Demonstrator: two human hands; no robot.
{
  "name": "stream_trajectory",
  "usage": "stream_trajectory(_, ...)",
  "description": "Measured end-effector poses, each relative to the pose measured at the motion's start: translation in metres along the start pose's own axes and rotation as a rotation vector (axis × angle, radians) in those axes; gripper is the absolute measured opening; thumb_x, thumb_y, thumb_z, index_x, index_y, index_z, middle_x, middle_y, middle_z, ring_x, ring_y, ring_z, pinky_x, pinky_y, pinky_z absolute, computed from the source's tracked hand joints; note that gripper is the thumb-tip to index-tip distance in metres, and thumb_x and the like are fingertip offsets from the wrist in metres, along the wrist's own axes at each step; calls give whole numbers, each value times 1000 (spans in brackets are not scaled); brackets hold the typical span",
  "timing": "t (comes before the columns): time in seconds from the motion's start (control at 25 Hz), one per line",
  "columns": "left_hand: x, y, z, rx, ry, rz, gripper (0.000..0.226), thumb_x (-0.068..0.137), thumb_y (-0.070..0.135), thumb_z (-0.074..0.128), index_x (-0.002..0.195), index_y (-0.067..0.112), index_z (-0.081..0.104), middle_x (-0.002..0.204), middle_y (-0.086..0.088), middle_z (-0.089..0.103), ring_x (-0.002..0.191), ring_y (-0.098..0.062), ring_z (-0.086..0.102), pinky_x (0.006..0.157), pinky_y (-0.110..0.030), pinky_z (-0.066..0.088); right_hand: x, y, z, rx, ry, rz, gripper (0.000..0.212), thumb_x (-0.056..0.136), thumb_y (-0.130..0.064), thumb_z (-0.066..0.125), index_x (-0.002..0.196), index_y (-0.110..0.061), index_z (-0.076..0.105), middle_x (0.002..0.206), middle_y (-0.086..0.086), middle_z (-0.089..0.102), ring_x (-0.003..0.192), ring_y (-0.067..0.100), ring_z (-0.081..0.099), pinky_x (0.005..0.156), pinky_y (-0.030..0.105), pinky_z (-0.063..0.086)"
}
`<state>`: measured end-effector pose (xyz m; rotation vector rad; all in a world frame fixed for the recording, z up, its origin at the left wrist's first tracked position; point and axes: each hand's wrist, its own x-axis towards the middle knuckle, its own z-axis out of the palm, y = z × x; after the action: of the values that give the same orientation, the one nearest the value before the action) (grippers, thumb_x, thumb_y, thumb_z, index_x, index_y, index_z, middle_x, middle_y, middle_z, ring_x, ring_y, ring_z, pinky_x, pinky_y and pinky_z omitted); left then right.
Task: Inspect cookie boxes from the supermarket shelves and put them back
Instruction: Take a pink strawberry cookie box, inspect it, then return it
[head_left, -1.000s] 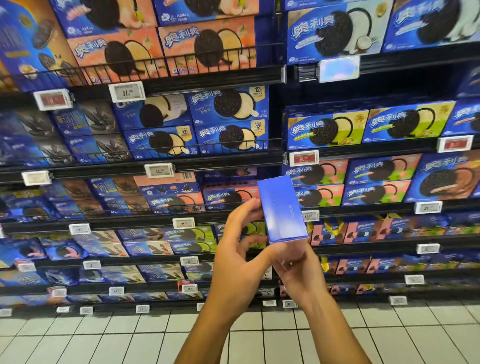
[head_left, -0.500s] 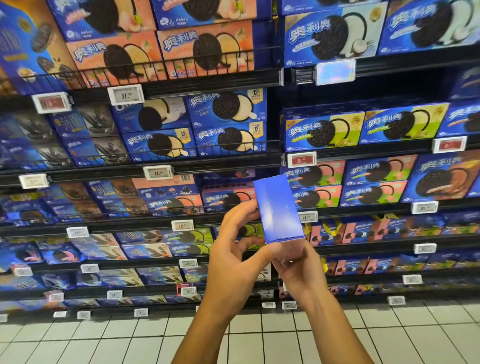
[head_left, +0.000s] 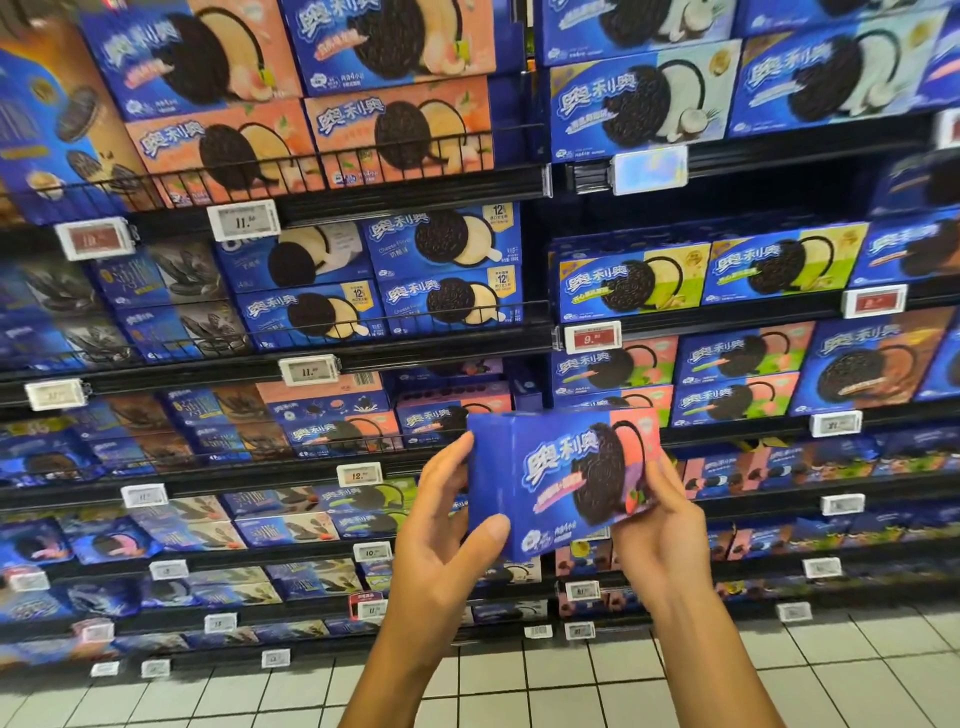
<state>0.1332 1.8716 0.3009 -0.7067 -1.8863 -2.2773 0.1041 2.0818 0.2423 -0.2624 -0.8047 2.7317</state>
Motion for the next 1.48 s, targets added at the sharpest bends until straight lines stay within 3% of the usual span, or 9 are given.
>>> stream_trajectory(0.24,12,-9,-15,77,167,11,74,68,38,84,133,41,49,134,19,60,127,-9,56,102,-37,51,-6,-15,13,-184,-37,-234,58,92,-12,57,149,-15,45,131,6,64,94,13,67,72,27,54)
stream_trajectory(0.36,23,-9,-27,163,185,24,67,82,18,77,128,57,49,137,22,57,130,-9,53,106,-52,45,-10,-19,16,-333,-48,-410,60,85,-15,64,144,-18,51,138,4,63,120,20,63,87,26,56)
stream_trajectory(0.48,31,-6,-36,213,187,30,78,90,1,63,128,67,44,145,25,49,134,-2,46,110,-47,42,-17,-26,20,-471,-140,-550,62,81,-14,69,139,-33,55,137,-3,63,130,16,57,96,26,54)
stream_trajectory(0.56,35,-4,-42,196,183,51,73,85,8,65,126,66,48,144,8,54,127,-9,54,103,-38,49,-20,-32,21,-547,-210,-603,61,84,-12,69,139,-33,56,138,0,62,131,16,55,98,28,52)
stream_trajectory(0.68,40,1,-48,190,150,90,68,77,9,68,123,57,57,126,13,66,106,-5,63,78,-21,56,-22,-38,22,-650,-260,-643,53,88,-9,67,139,-19,56,138,12,57,129,23,55,98,29,53)
stream_trajectory(0.88,45,1,-52,195,135,122,75,82,-15,63,123,48,59,119,18,68,105,-2,63,71,-21,58,-28,-39,29,-636,-247,-656,54,82,-13,70,122,-49,63,131,0,62,126,15,57,97,30,54)
stream_trajectory(1.08,45,2,-52,158,154,107,67,74,6,69,120,55,61,121,15,69,105,-5,64,76,-23,58,-29,-38,29,-631,-266,-647,54,82,-15,70,122,-50,62,137,4,61,131,22,54,99,39,54)
stream_trajectory(1.28,46,0,-59,94,129,17,68,74,16,76,135,37,54,133,20,62,120,-3,59,88,-26,56,-27,-40,26,-690,-213,-624,50,80,-22,73,118,-54,66,124,-14,70,118,8,64,89,19,54)
stream_trajectory(1.48,50,0,-56,-4,199,-139,61,74,38,81,129,19,63,123,-7,70,107,-26,69,79,-31,58,-27,-35,29,-703,-127,-518,35,74,-48,76,108,-57,69,119,-14,72,104,2,70,78,12,54)
